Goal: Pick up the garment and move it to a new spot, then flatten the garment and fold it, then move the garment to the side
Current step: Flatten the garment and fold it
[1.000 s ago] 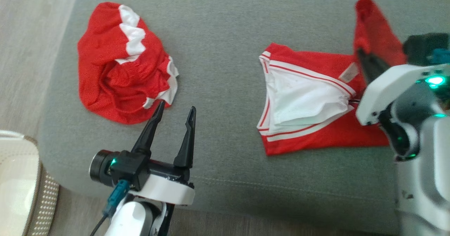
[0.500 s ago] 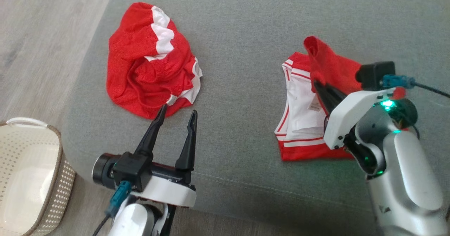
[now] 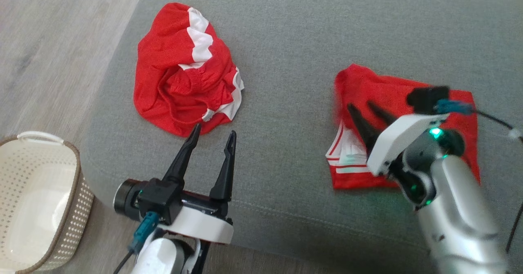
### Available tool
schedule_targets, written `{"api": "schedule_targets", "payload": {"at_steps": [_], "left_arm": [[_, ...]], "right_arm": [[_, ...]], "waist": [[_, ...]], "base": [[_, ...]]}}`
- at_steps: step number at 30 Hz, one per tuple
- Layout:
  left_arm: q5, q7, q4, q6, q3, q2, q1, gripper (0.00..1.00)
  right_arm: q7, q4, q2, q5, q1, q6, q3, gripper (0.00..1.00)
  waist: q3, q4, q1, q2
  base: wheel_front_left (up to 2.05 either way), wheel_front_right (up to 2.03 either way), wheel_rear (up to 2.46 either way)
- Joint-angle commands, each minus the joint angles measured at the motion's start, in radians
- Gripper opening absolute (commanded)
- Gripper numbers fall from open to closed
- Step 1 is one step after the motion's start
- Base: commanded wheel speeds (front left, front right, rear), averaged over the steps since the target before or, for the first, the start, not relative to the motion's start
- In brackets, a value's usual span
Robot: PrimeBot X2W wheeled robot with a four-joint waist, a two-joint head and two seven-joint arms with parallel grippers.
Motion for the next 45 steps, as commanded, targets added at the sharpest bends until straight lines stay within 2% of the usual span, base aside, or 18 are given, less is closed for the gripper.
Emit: {"api": "schedule_targets", "payload": {"at_steps": [1, 5, 9, 15, 20, 28, 39, 45], "left_arm": [[-0.006, -0.012, -0.034, 0.008, 0.024, -0.005, -0.016, 1.00], [-0.003, -0.012, -0.039, 0.014, 0.026, -0.005, -0.008, 1.00], [0.002, -0.012, -0.046, 0.017, 0.032, -0.005, 0.000, 1.00], [0.002, -0.012, -0.058, 0.018, 0.059, -0.005, 0.006, 1.00], [-0.021, -0.012, -0.065, 0.027, 0.094, -0.005, 0.019, 1.00], [0.006, -0.012, -0.092, 0.040, 0.167, -0.005, 0.073, 1.00], [0.062, -0.012, -0.088, -0.028, 0.207, -0.005, 0.152, 1.00], [0.074, -0.012, -0.061, -0.017, 0.221, -0.005, 0.185, 1.00]], "right_arm": [[-0.050, -0.034, 0.010, 0.005, -0.067, 0.000, -0.001, 1.00], [-0.155, -0.025, 0.010, -0.049, -0.086, 0.000, -0.125, 1.00], [-0.199, -0.047, 0.010, -0.131, -0.076, 0.000, -0.245, 1.00], [-0.242, -0.123, 0.010, -0.202, 0.005, 0.000, -0.292, 1.00], [-0.335, -0.175, 0.010, -0.214, 0.087, 0.000, -0.249, 1.00], [-0.537, -0.183, 0.010, -0.318, 0.208, 0.000, -0.177, 1.00], [-0.559, -0.282, 0.010, -0.350, 0.374, 0.000, -0.181, 1.00], [-0.559, -0.287, 0.010, -0.322, 0.416, 0.000, -0.167, 1.00]], "waist": [[-0.004, -0.002, 0.0000, 0.0000], [-0.016, -0.016, 0.0000, 0.0000], [-0.018, -0.035, 0.0000, 0.0000], [-0.010, -0.075, 0.0000, 0.0000], [-0.019, -0.112, 0.0000, 0.0000], [-0.074, -0.174, 0.0000, 0.0000], [-0.159, -0.220, 0.0000, 0.0000], [-0.183, -0.242, 0.0000, 0.0000]], "base": [[0.00, 0.00, 0.00], [0.00, 0.00, 0.00], [0.00, 0.00, 0.00], [0.00, 0.00, 0.00], [0.00, 0.00, 0.00], [0.00, 0.00, 0.00], [0.00, 0.00, 0.00], [0.00, 0.00, 0.00]]}}
